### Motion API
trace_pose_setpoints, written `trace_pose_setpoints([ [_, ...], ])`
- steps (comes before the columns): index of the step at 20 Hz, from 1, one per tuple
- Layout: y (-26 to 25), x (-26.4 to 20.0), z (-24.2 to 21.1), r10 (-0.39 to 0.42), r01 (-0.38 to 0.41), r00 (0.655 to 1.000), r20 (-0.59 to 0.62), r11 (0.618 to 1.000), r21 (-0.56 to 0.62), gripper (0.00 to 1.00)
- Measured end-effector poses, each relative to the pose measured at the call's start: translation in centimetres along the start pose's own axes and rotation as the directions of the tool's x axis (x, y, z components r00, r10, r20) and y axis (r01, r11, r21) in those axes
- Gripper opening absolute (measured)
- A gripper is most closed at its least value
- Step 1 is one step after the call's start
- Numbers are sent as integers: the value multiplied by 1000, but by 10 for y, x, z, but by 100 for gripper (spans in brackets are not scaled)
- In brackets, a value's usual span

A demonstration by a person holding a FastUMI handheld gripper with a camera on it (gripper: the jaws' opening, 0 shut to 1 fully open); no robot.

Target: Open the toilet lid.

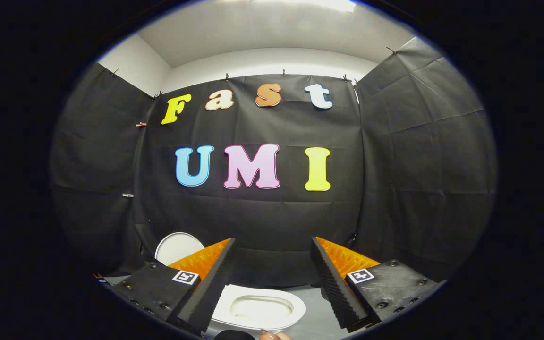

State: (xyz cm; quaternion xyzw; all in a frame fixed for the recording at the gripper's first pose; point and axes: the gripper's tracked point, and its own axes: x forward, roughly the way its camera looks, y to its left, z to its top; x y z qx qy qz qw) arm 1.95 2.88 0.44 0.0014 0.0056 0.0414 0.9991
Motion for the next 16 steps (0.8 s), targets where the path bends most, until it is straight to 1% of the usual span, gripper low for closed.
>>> trace_pose_setpoints([
  [6, -5, 0, 0, -12, 12, 1000, -1, 1000, 5, 98],
  [16, -4, 1, -3, -8, 8, 1000, -10, 1000, 11, 98],
])
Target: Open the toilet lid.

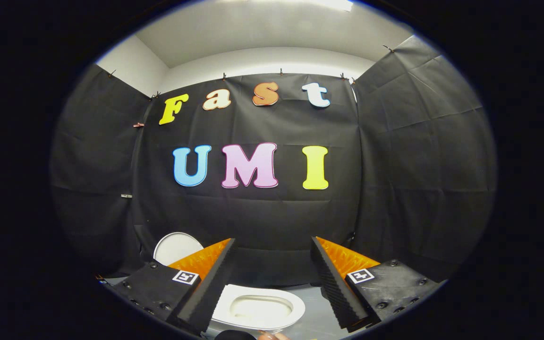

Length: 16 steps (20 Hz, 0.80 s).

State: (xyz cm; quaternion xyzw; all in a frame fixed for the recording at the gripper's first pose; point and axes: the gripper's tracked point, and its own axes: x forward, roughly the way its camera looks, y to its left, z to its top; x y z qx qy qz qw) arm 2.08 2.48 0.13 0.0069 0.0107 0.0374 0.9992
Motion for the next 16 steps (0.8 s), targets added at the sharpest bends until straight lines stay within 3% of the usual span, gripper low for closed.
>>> trace_pose_setpoints([
  [16, -4, 2, -4, -10, 10, 1000, -13, 1000, -1, 98],
])
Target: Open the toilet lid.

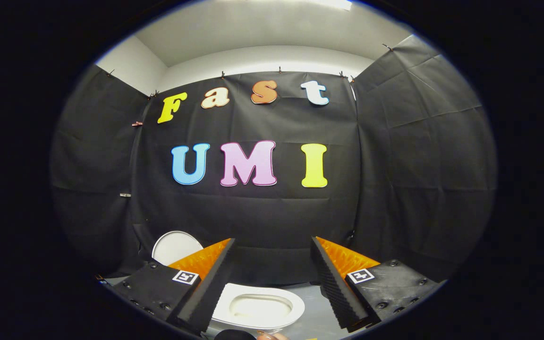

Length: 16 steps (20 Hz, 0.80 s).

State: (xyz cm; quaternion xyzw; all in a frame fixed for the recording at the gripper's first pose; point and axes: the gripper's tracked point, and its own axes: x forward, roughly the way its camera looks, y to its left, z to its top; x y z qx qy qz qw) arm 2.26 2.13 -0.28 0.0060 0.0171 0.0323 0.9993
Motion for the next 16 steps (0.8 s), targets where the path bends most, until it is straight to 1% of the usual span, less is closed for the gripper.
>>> trace_pose_setpoints([
  [16, -1, 1, -2, -4, 4, 1000, -6, 1000, 1, 98],
])
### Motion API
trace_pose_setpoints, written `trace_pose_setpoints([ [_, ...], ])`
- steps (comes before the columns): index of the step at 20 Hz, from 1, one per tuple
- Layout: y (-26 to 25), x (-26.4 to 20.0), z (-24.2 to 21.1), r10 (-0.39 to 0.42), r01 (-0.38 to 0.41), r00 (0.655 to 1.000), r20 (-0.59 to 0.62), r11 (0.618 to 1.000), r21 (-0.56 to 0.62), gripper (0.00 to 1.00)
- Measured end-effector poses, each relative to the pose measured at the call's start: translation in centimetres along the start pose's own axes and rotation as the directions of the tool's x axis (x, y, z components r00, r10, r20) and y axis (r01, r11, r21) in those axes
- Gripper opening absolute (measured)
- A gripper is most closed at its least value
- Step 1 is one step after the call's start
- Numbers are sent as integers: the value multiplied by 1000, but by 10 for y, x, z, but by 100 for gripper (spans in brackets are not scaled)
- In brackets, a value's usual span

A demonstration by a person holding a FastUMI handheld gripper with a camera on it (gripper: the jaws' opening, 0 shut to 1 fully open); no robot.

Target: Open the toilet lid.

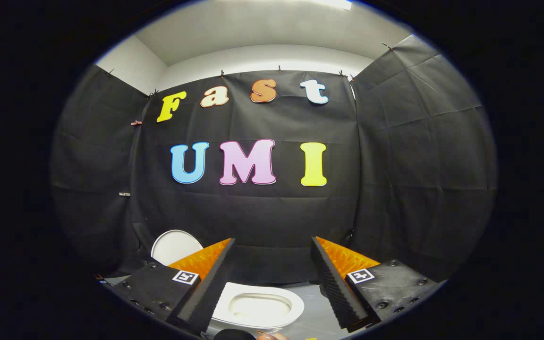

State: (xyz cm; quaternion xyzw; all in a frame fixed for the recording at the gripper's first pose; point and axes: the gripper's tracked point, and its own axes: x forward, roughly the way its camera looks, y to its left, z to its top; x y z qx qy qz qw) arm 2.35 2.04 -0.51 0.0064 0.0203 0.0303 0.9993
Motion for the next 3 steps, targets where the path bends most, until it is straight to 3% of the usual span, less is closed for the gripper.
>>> trace_pose_setpoints([
  [3, 0, -1, -1, 3, -3, 1000, -3, 1000, 1, 98],
])
